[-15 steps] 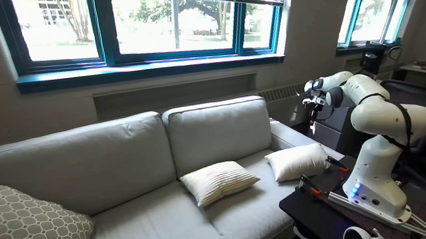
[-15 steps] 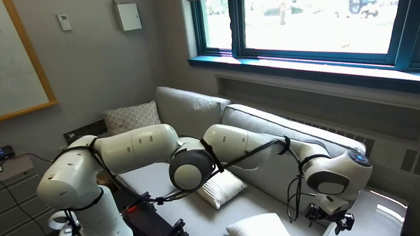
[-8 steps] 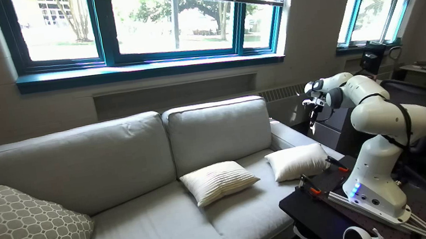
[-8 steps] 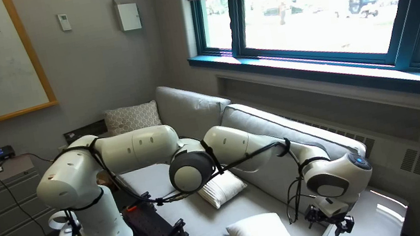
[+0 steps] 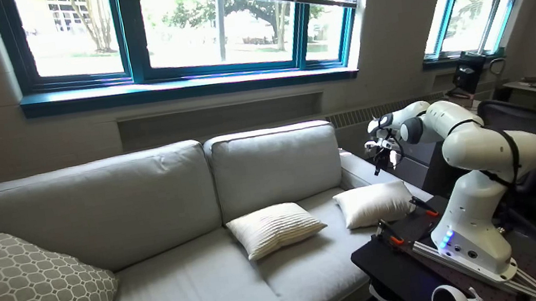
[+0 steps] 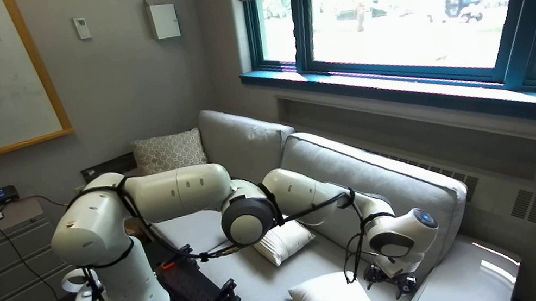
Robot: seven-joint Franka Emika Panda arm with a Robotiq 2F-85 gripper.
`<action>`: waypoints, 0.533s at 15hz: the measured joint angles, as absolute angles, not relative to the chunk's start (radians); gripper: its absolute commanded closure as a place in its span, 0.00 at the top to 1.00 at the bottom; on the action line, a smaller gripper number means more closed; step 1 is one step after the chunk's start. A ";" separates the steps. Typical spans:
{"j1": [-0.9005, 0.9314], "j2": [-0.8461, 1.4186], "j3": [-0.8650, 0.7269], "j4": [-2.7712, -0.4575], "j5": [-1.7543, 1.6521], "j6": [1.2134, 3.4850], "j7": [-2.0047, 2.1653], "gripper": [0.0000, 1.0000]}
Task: Place the striped pillows against the right armrest
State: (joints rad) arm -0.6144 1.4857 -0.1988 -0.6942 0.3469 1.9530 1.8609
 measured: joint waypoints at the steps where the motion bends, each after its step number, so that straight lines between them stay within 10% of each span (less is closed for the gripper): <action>1: -0.592 1.489 -0.182 -0.728 0.328 1.988 1.874 1.00; 8: -0.420 1.495 -0.196 -0.925 0.214 2.089 1.924 1.00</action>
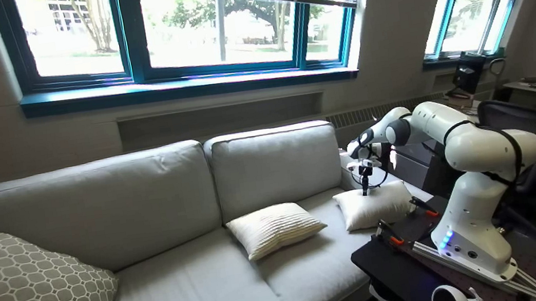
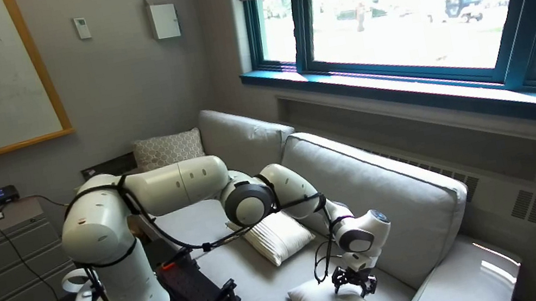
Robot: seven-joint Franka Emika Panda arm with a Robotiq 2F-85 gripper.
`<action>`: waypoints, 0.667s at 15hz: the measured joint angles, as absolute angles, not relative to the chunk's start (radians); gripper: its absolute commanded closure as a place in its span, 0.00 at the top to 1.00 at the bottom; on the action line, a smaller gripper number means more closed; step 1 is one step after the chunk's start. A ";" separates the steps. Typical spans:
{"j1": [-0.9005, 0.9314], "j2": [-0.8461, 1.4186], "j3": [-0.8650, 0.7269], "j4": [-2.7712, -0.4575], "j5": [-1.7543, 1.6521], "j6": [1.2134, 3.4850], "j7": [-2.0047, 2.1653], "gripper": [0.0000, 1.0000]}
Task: Place the striped pillows against the right armrest
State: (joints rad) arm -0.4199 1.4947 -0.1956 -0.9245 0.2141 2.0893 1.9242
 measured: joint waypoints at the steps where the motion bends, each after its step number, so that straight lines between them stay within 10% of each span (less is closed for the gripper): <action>1: -0.405 1.495 -0.207 -0.938 0.197 2.088 1.924 1.00; 3: -0.385 1.494 -0.232 -0.957 0.161 2.085 1.924 1.00; 10: -0.372 1.490 -0.272 -0.985 0.087 2.078 1.924 0.38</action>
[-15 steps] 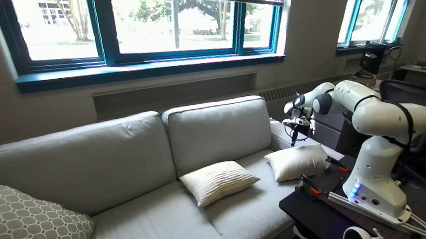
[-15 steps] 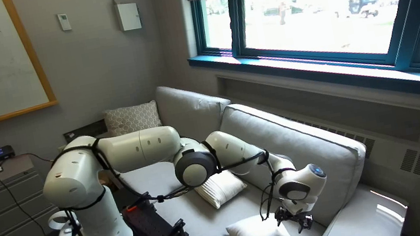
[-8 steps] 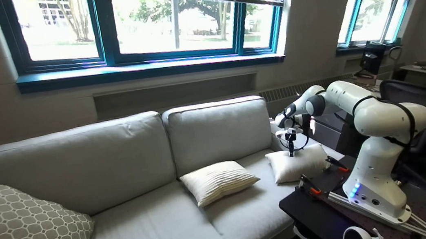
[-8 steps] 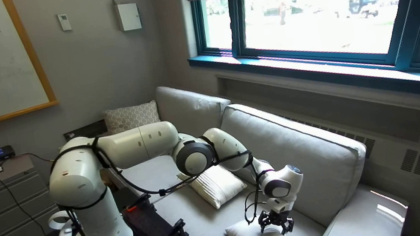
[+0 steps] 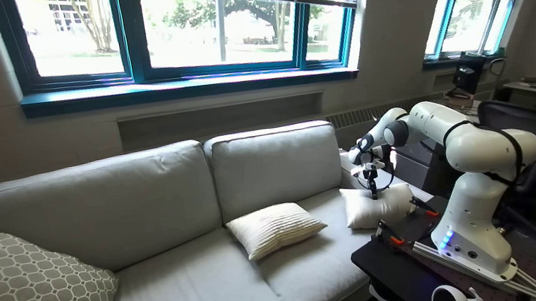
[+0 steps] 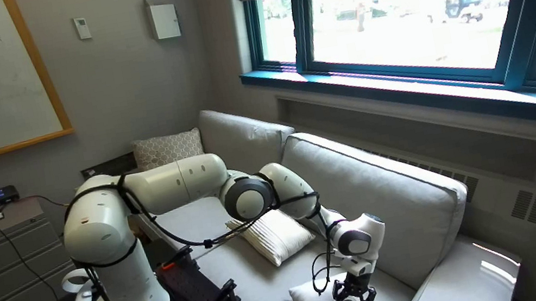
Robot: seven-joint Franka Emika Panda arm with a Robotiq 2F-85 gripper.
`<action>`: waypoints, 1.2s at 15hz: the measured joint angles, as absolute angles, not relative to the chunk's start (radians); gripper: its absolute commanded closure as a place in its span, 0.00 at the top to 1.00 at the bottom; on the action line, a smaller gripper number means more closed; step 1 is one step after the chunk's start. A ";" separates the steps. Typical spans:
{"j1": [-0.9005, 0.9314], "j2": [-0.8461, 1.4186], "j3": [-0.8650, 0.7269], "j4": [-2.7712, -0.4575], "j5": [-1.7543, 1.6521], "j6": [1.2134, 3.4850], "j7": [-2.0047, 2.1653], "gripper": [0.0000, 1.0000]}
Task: Place the striped pillows against the right armrest
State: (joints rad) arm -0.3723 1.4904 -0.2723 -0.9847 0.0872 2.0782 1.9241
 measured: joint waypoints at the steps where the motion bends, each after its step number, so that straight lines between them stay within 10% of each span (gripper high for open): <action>1: -0.370 1.490 -0.274 -0.985 0.083 2.078 1.924 0.32; 6: -0.358 1.487 -0.283 -0.985 0.075 2.080 1.942 0.00; 18: -0.263 1.367 -0.279 -1.093 0.217 2.449 2.267 0.02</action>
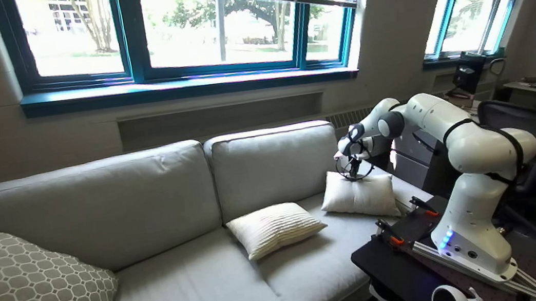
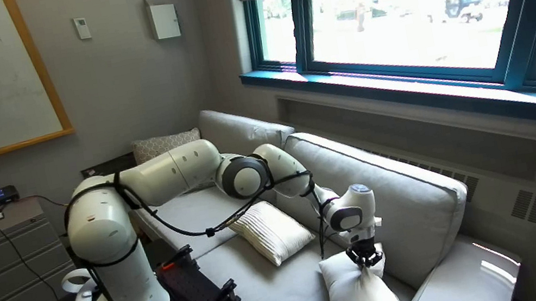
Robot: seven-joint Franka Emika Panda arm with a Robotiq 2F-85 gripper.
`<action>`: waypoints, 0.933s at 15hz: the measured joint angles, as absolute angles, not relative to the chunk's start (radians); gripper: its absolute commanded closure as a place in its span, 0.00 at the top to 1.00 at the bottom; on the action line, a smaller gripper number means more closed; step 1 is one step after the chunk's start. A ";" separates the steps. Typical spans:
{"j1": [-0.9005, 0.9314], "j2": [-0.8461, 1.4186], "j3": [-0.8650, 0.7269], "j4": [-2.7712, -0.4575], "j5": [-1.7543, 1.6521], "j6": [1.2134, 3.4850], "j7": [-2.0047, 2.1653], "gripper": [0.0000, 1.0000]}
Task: Place the striped pillows against the right armrest
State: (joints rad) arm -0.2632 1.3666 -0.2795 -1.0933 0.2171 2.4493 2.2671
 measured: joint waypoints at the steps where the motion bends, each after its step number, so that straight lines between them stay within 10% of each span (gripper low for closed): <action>1: -0.251 1.347 -0.282 -1.128 0.234 2.507 2.295 0.02; 14: -0.282 1.088 -0.339 -1.626 0.433 2.812 2.452 0.02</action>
